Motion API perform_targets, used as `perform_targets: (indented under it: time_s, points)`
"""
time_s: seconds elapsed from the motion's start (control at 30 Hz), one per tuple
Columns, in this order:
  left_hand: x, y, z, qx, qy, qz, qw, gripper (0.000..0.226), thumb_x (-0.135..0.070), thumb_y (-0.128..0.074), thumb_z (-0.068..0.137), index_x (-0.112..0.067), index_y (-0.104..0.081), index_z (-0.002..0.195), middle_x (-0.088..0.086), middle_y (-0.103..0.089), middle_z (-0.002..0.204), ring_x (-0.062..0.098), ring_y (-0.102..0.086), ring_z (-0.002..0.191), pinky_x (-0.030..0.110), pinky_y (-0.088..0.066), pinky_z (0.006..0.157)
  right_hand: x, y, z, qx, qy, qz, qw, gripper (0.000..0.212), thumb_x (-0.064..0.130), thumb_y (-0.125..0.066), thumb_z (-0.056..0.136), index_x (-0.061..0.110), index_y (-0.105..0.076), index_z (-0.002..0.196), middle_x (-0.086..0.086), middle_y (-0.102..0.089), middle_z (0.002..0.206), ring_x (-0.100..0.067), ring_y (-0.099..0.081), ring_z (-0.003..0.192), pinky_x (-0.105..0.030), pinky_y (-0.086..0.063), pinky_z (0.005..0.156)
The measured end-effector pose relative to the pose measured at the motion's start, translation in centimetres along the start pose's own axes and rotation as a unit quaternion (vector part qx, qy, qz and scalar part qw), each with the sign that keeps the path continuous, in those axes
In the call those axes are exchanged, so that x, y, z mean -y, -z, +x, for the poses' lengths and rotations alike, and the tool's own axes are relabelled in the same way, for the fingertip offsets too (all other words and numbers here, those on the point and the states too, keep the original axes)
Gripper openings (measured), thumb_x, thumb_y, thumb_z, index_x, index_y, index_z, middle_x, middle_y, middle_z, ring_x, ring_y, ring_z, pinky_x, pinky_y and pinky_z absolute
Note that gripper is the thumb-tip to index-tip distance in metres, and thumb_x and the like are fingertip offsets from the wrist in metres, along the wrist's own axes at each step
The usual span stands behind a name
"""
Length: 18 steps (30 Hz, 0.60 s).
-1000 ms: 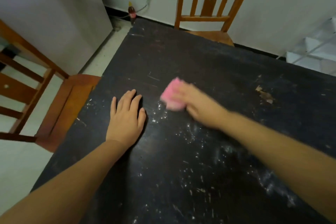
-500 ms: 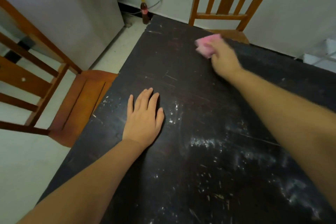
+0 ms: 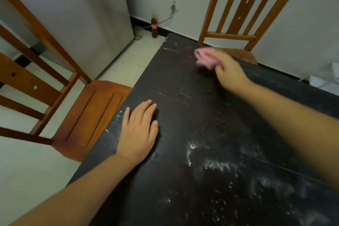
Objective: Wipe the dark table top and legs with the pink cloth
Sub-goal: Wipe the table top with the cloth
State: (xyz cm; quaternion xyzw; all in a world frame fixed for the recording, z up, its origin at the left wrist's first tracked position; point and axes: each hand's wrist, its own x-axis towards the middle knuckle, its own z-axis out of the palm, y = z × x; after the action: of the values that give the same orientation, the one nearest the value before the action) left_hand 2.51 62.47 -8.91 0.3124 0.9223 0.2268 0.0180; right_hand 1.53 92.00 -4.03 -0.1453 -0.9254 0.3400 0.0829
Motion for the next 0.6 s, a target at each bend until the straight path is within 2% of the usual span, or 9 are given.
perform_targets:
  time_s: [0.1, 0.17, 0.23, 0.27, 0.33, 0.4, 0.43, 0.5, 0.6]
  points:
    - [2.7, 0.9, 0.2, -0.001, 0.039, 0.060, 0.997, 0.055, -0.038, -0.020, 0.091, -0.011, -0.043, 0.133, 0.009, -0.039, 0.142, 0.023, -0.030, 0.134, 0.046, -0.015, 0.111, -0.9, -2.2, 4.6, -0.032, -0.055, -0.041, 0.997, 0.040, -0.010, -0.038, 0.088, -0.002, -0.054, 0.123, -0.016, -0.050, 0.133, -0.028, -0.042, 0.128, -0.026, -0.028, 0.104]
    - [3.2, 1.0, 0.2, 0.005, 0.055, 0.067, 0.996, 0.055, -0.038, -0.023, 0.091, -0.008, -0.043, 0.132, 0.013, -0.039, 0.142, 0.028, -0.032, 0.134, 0.050, -0.025, 0.109, 0.8, -5.8, 2.7, -0.010, 0.010, -0.045, 0.999, 0.039, -0.008, -0.041, 0.086, -0.003, -0.058, 0.120, -0.019, -0.052, 0.131, -0.026, -0.044, 0.125, -0.023, -0.025, 0.107]
    - [3.1, 0.9, 0.2, 0.002, 0.049, 0.054, 0.997, 0.054, -0.037, -0.024, 0.091, -0.008, -0.042, 0.133, 0.013, -0.040, 0.142, 0.027, -0.034, 0.132, 0.050, -0.031, 0.106, 3.0, -8.7, -2.1, 0.036, 0.119, -0.014, 0.992, 0.043, -0.005, -0.036, 0.085, -0.001, -0.057, 0.123, -0.017, -0.050, 0.132, -0.016, -0.039, 0.127, -0.016, -0.017, 0.112]
    - [3.1, 0.9, 0.1, -0.005, 0.051, 0.036, 0.998, 0.054, -0.036, -0.024, 0.091, -0.008, -0.042, 0.133, 0.013, -0.040, 0.141, 0.026, -0.035, 0.132, 0.048, -0.031, 0.106, 3.7, -9.8, -5.1, 0.070, 0.163, -0.009, 0.984, 0.048, -0.002, -0.034, 0.084, 0.003, -0.055, 0.126, -0.017, -0.046, 0.137, -0.016, -0.033, 0.132, -0.021, -0.013, 0.115]
    - [3.2, 1.2, 0.1, -0.021, 0.070, -0.005, 0.997, 0.054, -0.035, -0.024, 0.091, -0.007, -0.042, 0.133, 0.012, -0.041, 0.141, 0.026, -0.037, 0.130, 0.043, -0.031, 0.105, 4.9, -9.8, -10.6, 0.169, 0.186, -0.017, 0.968, 0.056, 0.000, -0.035, 0.084, 0.017, -0.047, 0.136, -0.006, -0.031, 0.150, -0.017, -0.018, 0.142, -0.027, -0.004, 0.118]
    - [3.3, 1.3, 0.2, -0.027, 0.077, -0.021, 0.996, 0.054, -0.035, -0.024, 0.090, -0.007, -0.045, 0.131, 0.012, -0.043, 0.140, 0.026, -0.039, 0.129, 0.043, -0.032, 0.105, 4.8, -8.1, -11.9, 0.243, 0.204, 0.010, 0.948, 0.056, -0.002, -0.038, 0.085, 0.017, -0.046, 0.136, 0.003, -0.028, 0.149, -0.010, -0.013, 0.142, -0.018, -0.001, 0.116]
    - [3.3, 1.3, 0.2, -0.027, 0.073, -0.018, 0.997, 0.053, -0.035, -0.024, 0.090, -0.007, -0.047, 0.130, 0.012, -0.043, 0.139, 0.026, -0.039, 0.129, 0.043, -0.032, 0.104, 5.0, -7.0, -10.4, 0.241, 0.202, 0.025, 0.949, 0.052, -0.002, -0.038, 0.084, 0.012, -0.049, 0.133, 0.001, -0.032, 0.145, -0.008, -0.019, 0.138, -0.013, -0.004, 0.114]
    - [3.4, 1.2, 0.2, -0.027, 0.067, -0.022, 0.997, 0.053, -0.036, -0.024, 0.091, -0.008, -0.048, 0.128, 0.011, -0.044, 0.139, 0.025, -0.039, 0.129, 0.039, -0.029, 0.105, 5.1, -5.2, -4.3, 0.127, 0.141, 0.023, 0.981, 0.048, -0.003, -0.038, 0.087, 0.012, -0.049, 0.131, -0.004, -0.041, 0.140, -0.004, -0.030, 0.130, -0.009, -0.011, 0.111]
    - [3.5, 1.2, 0.3, -0.036, 0.081, -0.059, 0.994, 0.056, -0.040, -0.021, 0.090, -0.011, -0.044, 0.133, 0.005, -0.041, 0.141, 0.017, -0.034, 0.131, 0.029, -0.022, 0.108, 4.1, -3.3, 6.2, 0.010, 0.032, -0.022, 0.999, 0.050, -0.004, -0.037, 0.093, 0.020, -0.044, 0.137, -0.005, -0.043, 0.143, -0.006, -0.035, 0.128, -0.023, -0.025, 0.110]
